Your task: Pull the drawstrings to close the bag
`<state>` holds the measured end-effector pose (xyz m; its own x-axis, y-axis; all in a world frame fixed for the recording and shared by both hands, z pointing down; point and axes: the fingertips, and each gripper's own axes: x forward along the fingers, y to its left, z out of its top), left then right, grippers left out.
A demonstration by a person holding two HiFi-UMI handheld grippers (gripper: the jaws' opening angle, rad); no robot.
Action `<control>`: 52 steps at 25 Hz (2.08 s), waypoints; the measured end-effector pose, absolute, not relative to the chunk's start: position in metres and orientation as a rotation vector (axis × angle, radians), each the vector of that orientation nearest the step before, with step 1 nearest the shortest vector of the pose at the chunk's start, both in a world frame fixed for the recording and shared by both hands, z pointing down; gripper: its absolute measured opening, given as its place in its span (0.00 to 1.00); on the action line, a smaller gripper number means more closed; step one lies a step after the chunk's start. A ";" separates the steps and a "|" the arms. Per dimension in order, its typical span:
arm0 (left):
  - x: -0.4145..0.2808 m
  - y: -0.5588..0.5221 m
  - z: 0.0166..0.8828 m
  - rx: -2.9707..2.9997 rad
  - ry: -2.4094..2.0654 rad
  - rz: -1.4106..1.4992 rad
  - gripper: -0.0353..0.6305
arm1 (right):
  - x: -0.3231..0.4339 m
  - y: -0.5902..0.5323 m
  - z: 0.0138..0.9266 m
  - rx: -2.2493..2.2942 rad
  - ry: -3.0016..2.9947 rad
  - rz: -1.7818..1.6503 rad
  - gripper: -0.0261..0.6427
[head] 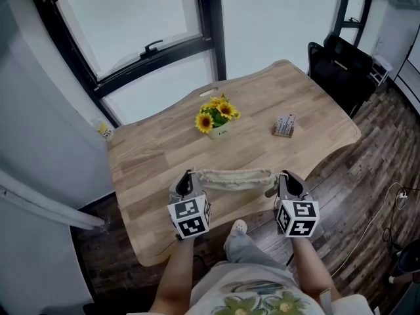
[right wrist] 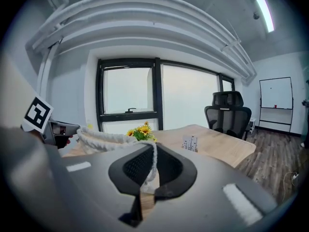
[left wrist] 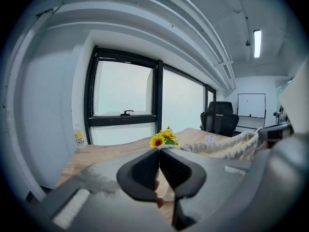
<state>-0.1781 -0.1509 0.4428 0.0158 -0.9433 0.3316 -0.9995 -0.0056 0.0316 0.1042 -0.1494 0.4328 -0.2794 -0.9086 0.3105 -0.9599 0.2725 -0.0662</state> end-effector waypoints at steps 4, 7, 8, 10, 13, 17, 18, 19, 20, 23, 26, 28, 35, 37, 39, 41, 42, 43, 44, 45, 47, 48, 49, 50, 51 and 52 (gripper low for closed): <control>-0.180 -0.153 0.439 2.023 -2.024 0.306 0.07 | 0.118 -0.153 0.431 1.798 -2.299 0.392 0.04; -0.183 -0.152 0.439 2.013 -2.030 0.306 0.07 | 0.129 -0.153 0.432 1.826 -2.285 0.416 0.04; -0.184 -0.151 0.439 2.011 -2.033 0.309 0.07 | 0.131 -0.153 0.433 1.831 -2.283 0.421 0.04; -0.187 -0.151 0.440 2.002 -2.043 0.317 0.07 | 0.133 -0.153 0.434 1.842 -2.276 0.431 0.04; -0.194 -0.152 0.442 1.978 -2.060 0.323 0.07 | 0.138 -0.153 0.438 1.863 -2.260 0.444 0.04; -0.198 -0.151 0.446 1.964 -2.087 0.370 0.07 | 0.143 -0.154 0.441 1.885 -2.239 0.451 0.04; -0.200 -0.151 0.447 1.957 -2.095 0.384 0.07 | 0.144 -0.154 0.441 1.900 -2.232 0.448 0.04; -0.201 -0.151 0.449 1.949 -2.103 0.397 0.07 | 0.146 -0.154 0.440 1.918 -2.224 0.446 0.04; -0.203 -0.150 0.451 1.938 -2.111 0.408 0.07 | 0.148 -0.155 0.440 1.933 -2.217 0.448 0.04; -0.208 -0.151 0.455 1.910 -2.138 0.428 0.07 | 0.151 -0.156 0.439 1.951 -2.210 0.452 0.04; -0.209 -0.151 0.457 1.896 -2.141 0.442 0.07 | 0.154 -0.156 0.439 1.967 -2.196 0.454 0.04; -0.210 -0.150 0.459 1.888 -2.146 0.453 0.07 | 0.158 -0.156 0.441 1.979 -2.187 0.471 0.04; -0.228 -0.148 0.463 1.825 -2.176 0.424 0.07 | 0.170 -0.157 0.441 2.027 -2.162 0.502 0.04; -0.229 -0.147 0.462 1.831 -2.183 0.436 0.07 | 0.172 -0.156 0.441 2.022 -2.159 0.490 0.04; -0.230 -0.147 0.464 1.830 -2.184 0.447 0.07 | 0.171 -0.156 0.441 2.016 -2.160 0.475 0.04; -0.231 -0.146 0.466 1.817 -2.189 0.458 0.07 | 0.171 -0.156 0.441 2.020 -2.163 0.484 0.04; -0.232 -0.146 0.467 1.808 -2.201 0.474 0.07 | 0.171 -0.156 0.441 2.025 -2.164 0.486 0.04; -0.234 -0.145 0.467 1.797 -2.219 0.495 0.07 | 0.171 -0.156 0.440 2.029 -2.165 0.483 0.04; -0.236 -0.145 0.469 1.785 -2.236 0.512 0.07 | 0.171 -0.155 0.440 2.032 -2.166 0.476 0.04; -0.238 -0.144 0.470 1.774 -2.247 0.524 0.07 | 0.171 -0.154 0.439 2.034 -2.166 0.470 0.04; -0.241 -0.143 0.471 1.763 -2.248 0.538 0.07 | 0.172 -0.152 0.441 2.035 -2.160 0.469 0.04; -0.242 -0.142 0.471 1.761 -2.246 0.540 0.07 | 0.172 -0.152 0.443 2.034 -2.156 0.477 0.04; -0.242 -0.142 0.471 1.760 -2.246 0.541 0.07 | 0.173 -0.151 0.445 2.033 -2.153 0.484 0.04; -0.242 -0.141 0.472 1.760 -2.247 0.541 0.07 | 0.174 -0.150 0.446 2.032 -2.150 0.489 0.04; -0.242 -0.141 0.472 1.762 -2.249 0.542 0.07 | 0.175 -0.150 0.447 2.031 -2.148 0.491 0.04; -0.242 -0.141 0.472 1.763 -2.249 0.541 0.07 | 0.175 -0.150 0.448 2.030 -2.146 0.491 0.04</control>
